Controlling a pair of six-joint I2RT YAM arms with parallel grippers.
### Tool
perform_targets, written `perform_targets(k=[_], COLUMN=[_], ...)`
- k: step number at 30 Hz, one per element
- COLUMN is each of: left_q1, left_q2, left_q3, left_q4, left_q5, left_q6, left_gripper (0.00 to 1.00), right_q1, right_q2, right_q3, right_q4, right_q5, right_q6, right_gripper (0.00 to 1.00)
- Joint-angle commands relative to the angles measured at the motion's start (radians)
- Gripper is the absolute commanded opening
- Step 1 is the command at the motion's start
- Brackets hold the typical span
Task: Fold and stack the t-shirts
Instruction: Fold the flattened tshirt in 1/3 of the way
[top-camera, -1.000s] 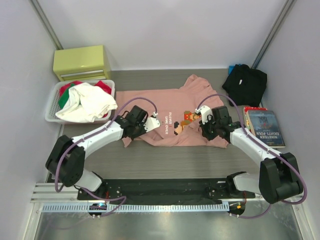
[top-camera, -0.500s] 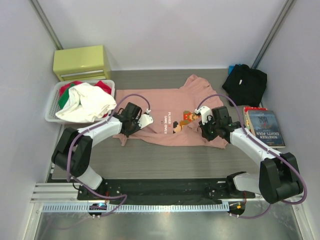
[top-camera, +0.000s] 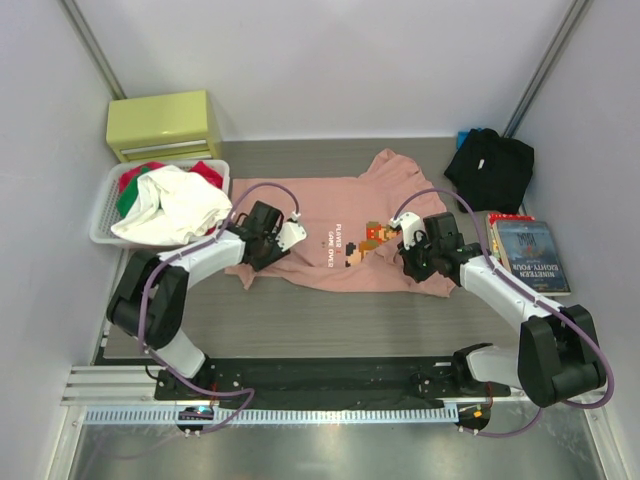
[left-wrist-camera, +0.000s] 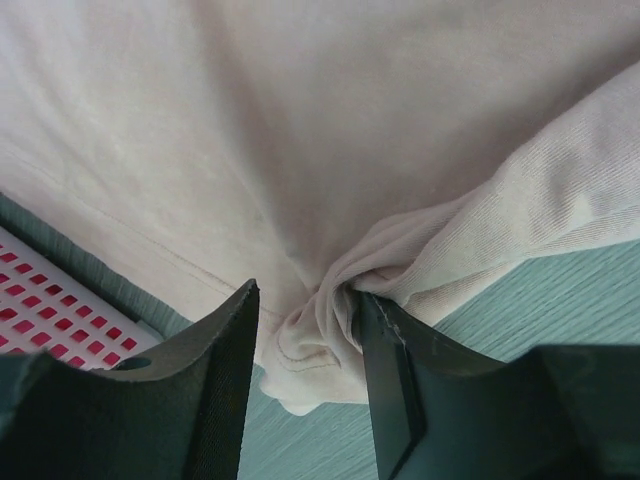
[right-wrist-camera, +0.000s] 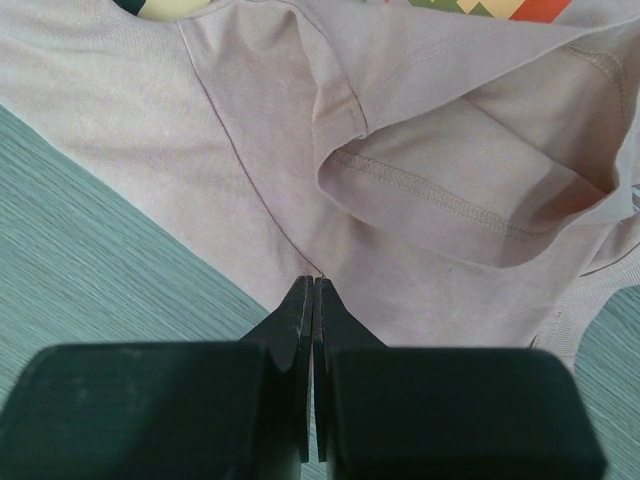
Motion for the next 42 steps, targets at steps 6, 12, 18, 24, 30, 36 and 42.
perform_targets(k=[6,12,18,24,30,36,42], left_q1=[0.004,0.004,0.002,0.002,-0.002,-0.005,-0.005], left_q2=[-0.185,-0.353,-0.465,-0.493,-0.416,-0.373,-0.269], left_q3=[0.01,0.045,0.004,-0.053,-0.053,-0.078,-0.076], left_q4=[0.026,-0.197,-0.457,-0.537,-0.512,-0.395,-0.304], left_q5=[-0.045,0.021,0.067,0.03,0.038,0.067,0.089], left_q6=[-0.032,-0.131,-0.158,-0.15,-0.175,-0.172,-0.174], left_gripper=[0.47,0.48,0.48,0.48,0.51,0.56,0.56], right_q1=[-0.006,-0.006,-0.006,-0.004,-0.006,-0.006,-0.006], right_q2=[0.0,0.004,0.012,0.016,0.001,0.001,0.003], right_q3=[0.033,0.038,0.041,0.05,0.045,0.045,0.042], right_q4=[0.006,0.005,0.003,0.002,0.0,-0.002,-0.006], right_q5=[-0.026,-0.032,-0.04,-0.055,-0.054,-0.052,-0.047], right_q6=[0.005,0.007,0.008,0.015,0.015,0.008,0.005], right_gripper=[0.03,0.03,0.03,0.02,0.02,0.03,0.03])
